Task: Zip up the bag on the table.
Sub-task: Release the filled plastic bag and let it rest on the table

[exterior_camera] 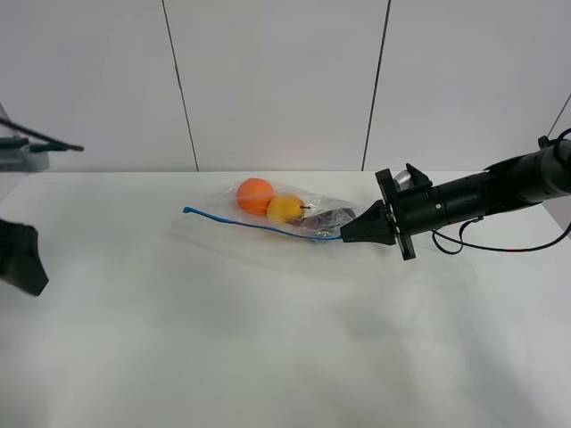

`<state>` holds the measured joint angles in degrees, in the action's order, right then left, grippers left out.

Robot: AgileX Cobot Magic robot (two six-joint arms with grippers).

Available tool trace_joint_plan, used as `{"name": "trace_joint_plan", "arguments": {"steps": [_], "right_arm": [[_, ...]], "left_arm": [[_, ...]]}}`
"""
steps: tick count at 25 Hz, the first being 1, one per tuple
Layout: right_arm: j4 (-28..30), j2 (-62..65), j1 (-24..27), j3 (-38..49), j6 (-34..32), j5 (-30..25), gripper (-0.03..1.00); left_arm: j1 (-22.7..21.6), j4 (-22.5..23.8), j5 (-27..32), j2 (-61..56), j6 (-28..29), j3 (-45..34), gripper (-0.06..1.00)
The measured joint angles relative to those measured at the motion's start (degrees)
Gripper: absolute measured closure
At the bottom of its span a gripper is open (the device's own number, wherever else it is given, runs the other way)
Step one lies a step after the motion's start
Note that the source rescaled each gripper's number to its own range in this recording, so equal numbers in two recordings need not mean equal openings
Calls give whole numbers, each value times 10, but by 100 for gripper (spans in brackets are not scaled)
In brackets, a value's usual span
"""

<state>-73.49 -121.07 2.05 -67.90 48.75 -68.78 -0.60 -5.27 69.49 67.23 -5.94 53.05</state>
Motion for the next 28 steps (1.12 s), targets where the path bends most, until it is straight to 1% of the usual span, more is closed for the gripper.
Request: {"name": "trace_joint_plan", "arguments": {"steps": [5, 8, 9, 15, 24, 28], "right_arm": [[0, 0, 0, 0, 0, 0, 97], [0, 0, 0, 0, 0, 0, 97], [0, 0, 0, 0, 0, 0, 97], [1, 0, 0, 0, -1, 0, 97], [1, 0, 0, 0, -1, 0, 97], [1, 0, 0, 0, -1, 0, 97]], "left_arm": [[0, 0, 1, -129, 0, -130, -6], [0, 0, -14, -205, 1, -187, -6], [0, 0, -14, -231, 1, -195, -6], [0, 0, -32, -369, 1, -196, -6], [0, 0, -36, -602, 1, -196, -6], [0, 0, -35, -670, 1, -196, -6]]}}
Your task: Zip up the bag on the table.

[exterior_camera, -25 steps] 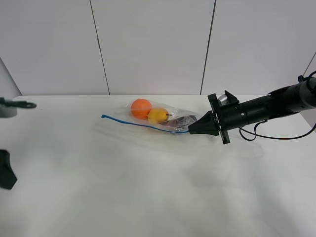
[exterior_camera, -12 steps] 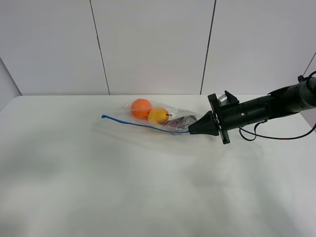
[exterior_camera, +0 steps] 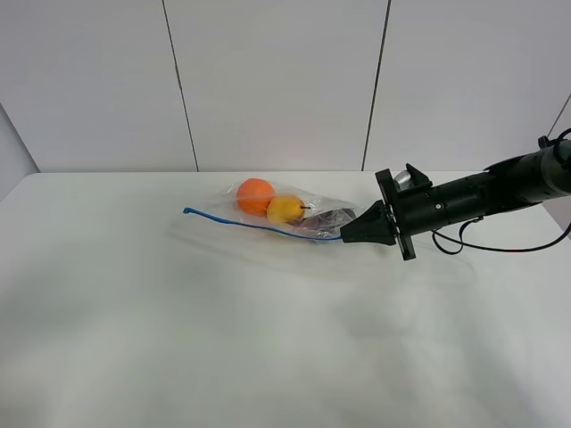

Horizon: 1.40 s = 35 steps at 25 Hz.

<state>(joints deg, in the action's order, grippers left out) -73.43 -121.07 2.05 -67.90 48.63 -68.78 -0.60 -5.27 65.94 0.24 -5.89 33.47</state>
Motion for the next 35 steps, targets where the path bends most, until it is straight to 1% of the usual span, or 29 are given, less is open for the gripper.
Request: {"name": "trace_joint_plan", "arguments": {"steps": [5, 10, 12, 14, 15, 18, 19, 20, 22, 25, 26, 28, 30, 32, 35], "right_arm": [[2, 0, 0, 0, -8, 0, 97], [8, 0, 0, 0, -21, 0, 95], [15, 0, 0, 0, -26, 0, 91], [29, 0, 0, 0, -32, -1, 80], [39, 0, 0, 0, -35, -1, 68], [88, 9, 0, 0, -56, 0, 27], [105, 16, 0, 0, -69, 3, 17], [129, 27, 0, 0, -86, 12, 11], [194, 50, 0, -8, -125, 43, 6], [348, 80, 0, -45, -222, 71, 3], [395, 89, 0, -62, -250, 73, 3], [507, 99, 0, -94, -310, 71, 3], [590, 100, 0, -122, -347, 62, 3], [640, 100, 2, -140, -365, 54, 3], [661, 100, 12, -147, -372, 39, 3]], "left_arm": [[3, 0, 2, -6, 0, -2, -6], [42, 0, 2, -6, 0, -2, -6], [49, 0, 2, -6, 0, -2, -6], [50, 0, 2, -6, 0, -2, -6], [51, 0, 2, -6, 0, -2, -6], [51, 0, 2, -6, 0, -2, -6], [51, 0, 2, -6, 0, -2, -6], [51, 0, 2, -6, 0, -2, -6], [51, 0, 2, -6, 0, -2, -6], [51, 0, 2, -6, 0, -2, -6], [51, 0, 2, -6, 0, -2, -6], [51, 0, 2, -6, 0, -2, -6], [51, 0, 2, -6, 0, -2, -6], [51, 0, 2, -6, 0, -2, -6], [51, 0, 2, -6, 0, -2, -6]]}}
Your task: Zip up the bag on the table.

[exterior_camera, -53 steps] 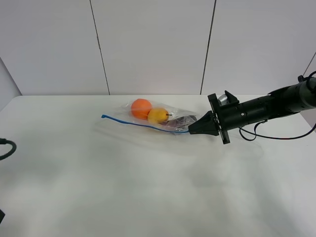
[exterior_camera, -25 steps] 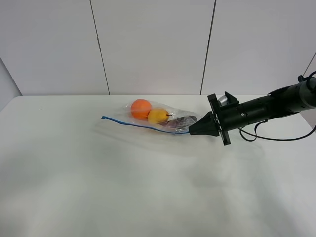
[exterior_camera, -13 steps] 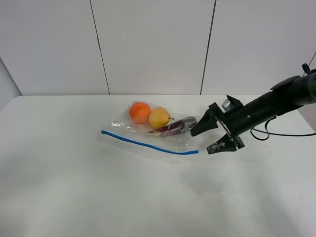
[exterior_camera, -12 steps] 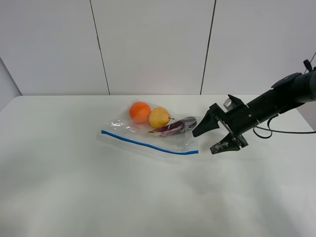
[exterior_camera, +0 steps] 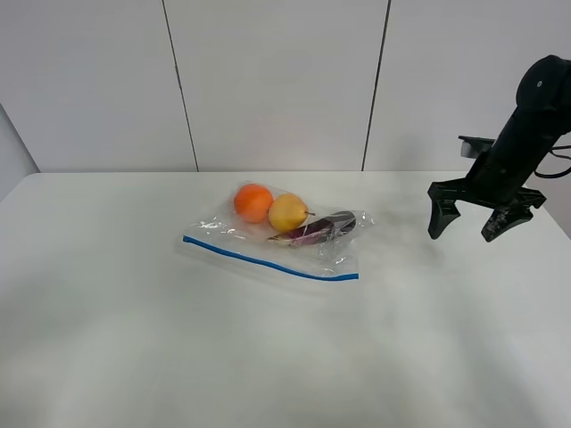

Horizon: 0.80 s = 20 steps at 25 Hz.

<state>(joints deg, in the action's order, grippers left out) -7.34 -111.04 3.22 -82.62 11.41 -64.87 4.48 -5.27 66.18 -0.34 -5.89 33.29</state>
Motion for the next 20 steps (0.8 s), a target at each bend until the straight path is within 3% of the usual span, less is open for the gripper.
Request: {"name": "trace_joint_plan", "arguments": {"steps": [4, 8, 20], "right_arm": [[8, 0, 4, 0, -2, -40, 3], [8, 13, 4, 14, -4, -43, 3], [22, 218, 4, 198, -5, -45, 3]], "left_arm": [[0, 0, 0, 0, 0, 0, -6], [0, 0, 1, 0, 0, 0, -6], [0, -2, 8, 0, 0, -5, -6]]}}
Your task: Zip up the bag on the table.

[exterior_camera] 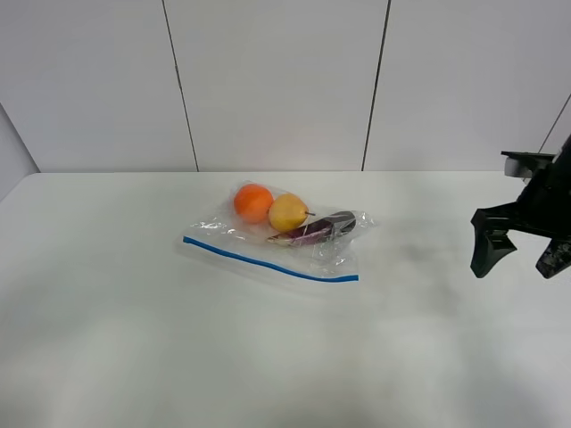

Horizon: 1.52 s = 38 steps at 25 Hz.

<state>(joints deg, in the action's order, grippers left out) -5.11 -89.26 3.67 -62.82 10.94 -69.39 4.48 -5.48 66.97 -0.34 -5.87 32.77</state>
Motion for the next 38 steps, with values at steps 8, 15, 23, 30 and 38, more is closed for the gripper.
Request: {"name": "trace_joint_plan", "arguments": {"steps": [8, 15, 23, 30, 38], "right_arm": [[0, 192, 0, 158, -4, 19, 3], [0, 382, 0, 281, -5, 73, 3], [0, 588, 0, 343, -13, 103, 3], [5, 651, -38, 344, -28, 105, 3], [11, 791, -47, 345, -31, 106, 3]], "left_arm": [[0, 0, 1, 0, 2, -1, -6], [0, 0, 1, 0, 4, -1, -6], [0, 0, 1, 0, 4, -1, -6], [0, 0, 1, 0, 4, -1, -6], [0, 0, 1, 0, 4, -1, -6]]}}
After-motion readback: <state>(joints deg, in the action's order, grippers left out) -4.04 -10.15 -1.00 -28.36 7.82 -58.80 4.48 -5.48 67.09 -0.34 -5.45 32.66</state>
